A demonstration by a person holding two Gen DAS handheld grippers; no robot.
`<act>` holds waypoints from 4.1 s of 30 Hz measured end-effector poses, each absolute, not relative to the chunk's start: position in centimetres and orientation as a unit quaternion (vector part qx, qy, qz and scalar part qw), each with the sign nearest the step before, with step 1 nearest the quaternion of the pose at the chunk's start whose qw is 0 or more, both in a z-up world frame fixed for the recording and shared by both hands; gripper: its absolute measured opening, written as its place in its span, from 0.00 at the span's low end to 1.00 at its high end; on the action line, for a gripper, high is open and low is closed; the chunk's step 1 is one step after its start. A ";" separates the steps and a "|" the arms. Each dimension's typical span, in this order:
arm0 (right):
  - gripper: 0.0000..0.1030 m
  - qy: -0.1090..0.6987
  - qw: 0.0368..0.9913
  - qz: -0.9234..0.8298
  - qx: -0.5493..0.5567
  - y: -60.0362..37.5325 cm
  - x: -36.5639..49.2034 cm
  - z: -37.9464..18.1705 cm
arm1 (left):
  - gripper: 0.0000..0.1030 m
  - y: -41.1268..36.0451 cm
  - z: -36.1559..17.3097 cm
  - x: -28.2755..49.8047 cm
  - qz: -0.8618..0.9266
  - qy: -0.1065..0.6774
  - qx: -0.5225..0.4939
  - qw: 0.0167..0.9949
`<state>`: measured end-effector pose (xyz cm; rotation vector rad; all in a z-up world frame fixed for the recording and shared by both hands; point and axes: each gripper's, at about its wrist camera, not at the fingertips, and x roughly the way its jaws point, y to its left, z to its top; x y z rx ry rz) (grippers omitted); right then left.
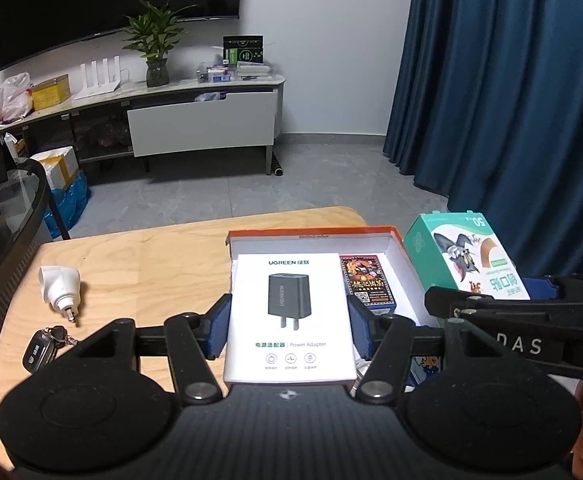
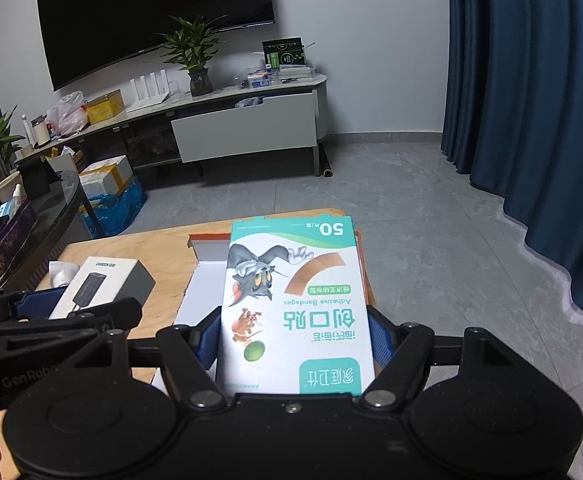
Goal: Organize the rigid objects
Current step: 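Hold both boxes above the white box, aligning them over free space, then lower the UGREEN box with the left gripper while the right gripper lowers the bandage box, then open both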
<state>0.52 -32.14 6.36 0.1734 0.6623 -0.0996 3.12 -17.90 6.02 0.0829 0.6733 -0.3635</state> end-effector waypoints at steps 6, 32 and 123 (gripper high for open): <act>0.82 0.328 0.940 -0.046 0.081 -32.2 1.2 6.4 | 0.58 -18.1 6.1 3.5 -0.170 0.334 0.032 0.926; 0.82 0.327 0.940 -0.046 0.081 -32.6 2.3 6.6 | 0.58 -18.3 6.0 4.0 -0.157 0.338 0.019 0.928; 0.83 0.386 0.913 -0.057 0.116 -35.7 8.7 1.8 | 0.58 -23.8 1.2 7.4 -0.233 0.391 0.022 0.890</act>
